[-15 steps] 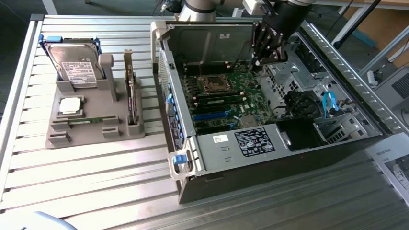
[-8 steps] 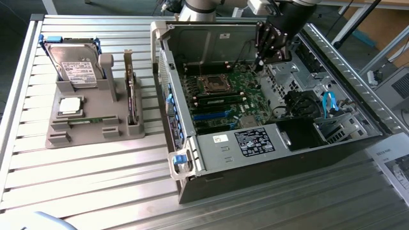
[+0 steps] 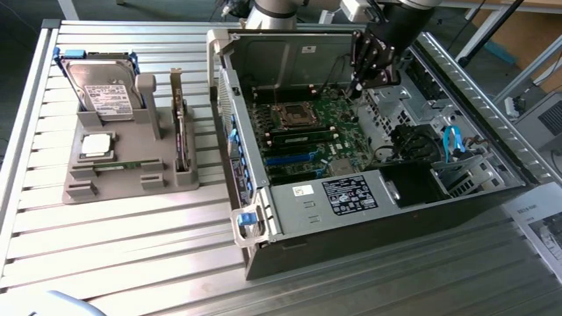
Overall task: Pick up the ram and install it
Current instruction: 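Press down the ram until it locks into place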
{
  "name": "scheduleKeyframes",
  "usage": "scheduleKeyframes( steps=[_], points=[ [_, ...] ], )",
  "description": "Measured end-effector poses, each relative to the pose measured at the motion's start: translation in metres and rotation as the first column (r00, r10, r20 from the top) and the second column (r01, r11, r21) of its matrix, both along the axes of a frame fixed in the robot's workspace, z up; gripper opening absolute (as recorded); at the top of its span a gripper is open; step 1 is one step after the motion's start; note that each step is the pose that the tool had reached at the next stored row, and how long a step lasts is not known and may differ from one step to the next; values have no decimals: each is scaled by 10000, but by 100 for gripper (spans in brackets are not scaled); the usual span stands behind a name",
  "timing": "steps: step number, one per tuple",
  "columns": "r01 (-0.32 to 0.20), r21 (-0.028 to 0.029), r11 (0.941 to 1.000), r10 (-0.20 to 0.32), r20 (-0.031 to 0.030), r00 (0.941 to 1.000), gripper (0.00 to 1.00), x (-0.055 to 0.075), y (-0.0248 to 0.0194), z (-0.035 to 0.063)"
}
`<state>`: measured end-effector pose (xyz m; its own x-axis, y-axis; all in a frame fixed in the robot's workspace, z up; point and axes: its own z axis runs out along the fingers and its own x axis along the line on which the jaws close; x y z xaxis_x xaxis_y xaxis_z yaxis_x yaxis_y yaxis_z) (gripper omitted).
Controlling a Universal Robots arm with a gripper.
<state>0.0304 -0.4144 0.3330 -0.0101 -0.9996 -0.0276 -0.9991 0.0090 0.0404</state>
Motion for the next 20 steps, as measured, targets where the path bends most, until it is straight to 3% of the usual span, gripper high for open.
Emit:
scheduleKeyframes(
  steps=[20],
  points=[
    [0, 0, 10000, 0, 88, 10000, 10, 0, 0, -250]
  ],
)
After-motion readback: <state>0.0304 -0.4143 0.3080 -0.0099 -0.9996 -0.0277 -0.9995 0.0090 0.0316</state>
